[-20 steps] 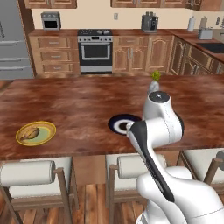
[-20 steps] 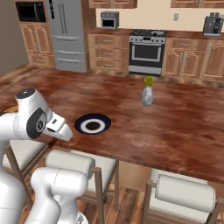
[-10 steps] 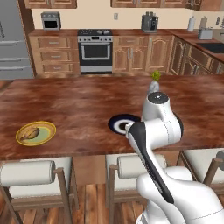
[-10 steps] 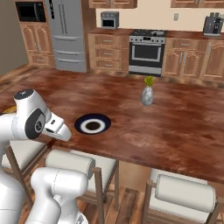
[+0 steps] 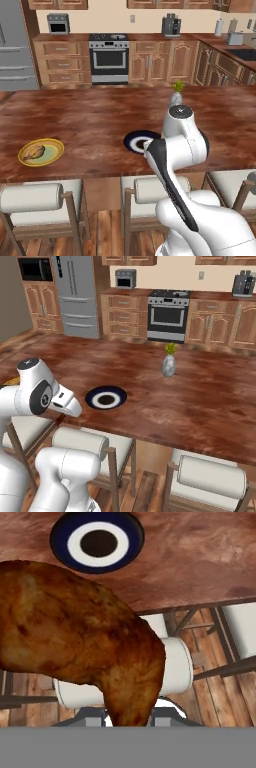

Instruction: Take the chicken drumsticks from the pan and place one on each plate on the dining counter.

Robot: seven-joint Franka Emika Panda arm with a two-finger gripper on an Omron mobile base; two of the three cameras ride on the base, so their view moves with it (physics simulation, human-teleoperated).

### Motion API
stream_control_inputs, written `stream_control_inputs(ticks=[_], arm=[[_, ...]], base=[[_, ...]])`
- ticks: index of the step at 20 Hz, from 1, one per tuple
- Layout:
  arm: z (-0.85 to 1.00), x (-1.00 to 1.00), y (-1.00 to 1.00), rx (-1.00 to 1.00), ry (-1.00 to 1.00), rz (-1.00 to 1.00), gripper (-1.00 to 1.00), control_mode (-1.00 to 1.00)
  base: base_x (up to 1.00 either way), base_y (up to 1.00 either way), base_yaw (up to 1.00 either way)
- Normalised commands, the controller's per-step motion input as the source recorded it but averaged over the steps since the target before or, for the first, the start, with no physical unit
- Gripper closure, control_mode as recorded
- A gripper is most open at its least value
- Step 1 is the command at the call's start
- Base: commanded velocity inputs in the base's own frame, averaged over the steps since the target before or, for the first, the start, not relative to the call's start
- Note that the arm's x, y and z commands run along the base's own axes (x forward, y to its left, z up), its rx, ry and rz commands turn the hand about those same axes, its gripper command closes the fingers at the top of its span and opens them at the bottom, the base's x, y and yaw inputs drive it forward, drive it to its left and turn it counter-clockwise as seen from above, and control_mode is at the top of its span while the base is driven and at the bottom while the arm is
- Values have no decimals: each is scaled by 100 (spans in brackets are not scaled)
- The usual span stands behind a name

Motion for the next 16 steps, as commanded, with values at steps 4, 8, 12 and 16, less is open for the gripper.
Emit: stream_control_inputs(ticks=[4, 8, 12, 16], arm=[[-6, 84, -36, 1, 6, 3, 100, -100], [0, 97, -24, 2, 8, 9, 100, -100], [0, 100, -8, 3, 13, 11, 100, -100], [-1, 95, 0, 0, 9, 7, 100, -100]], base=[[0, 0, 0], [0, 0, 0], [0, 0, 0], [0, 0, 0]])
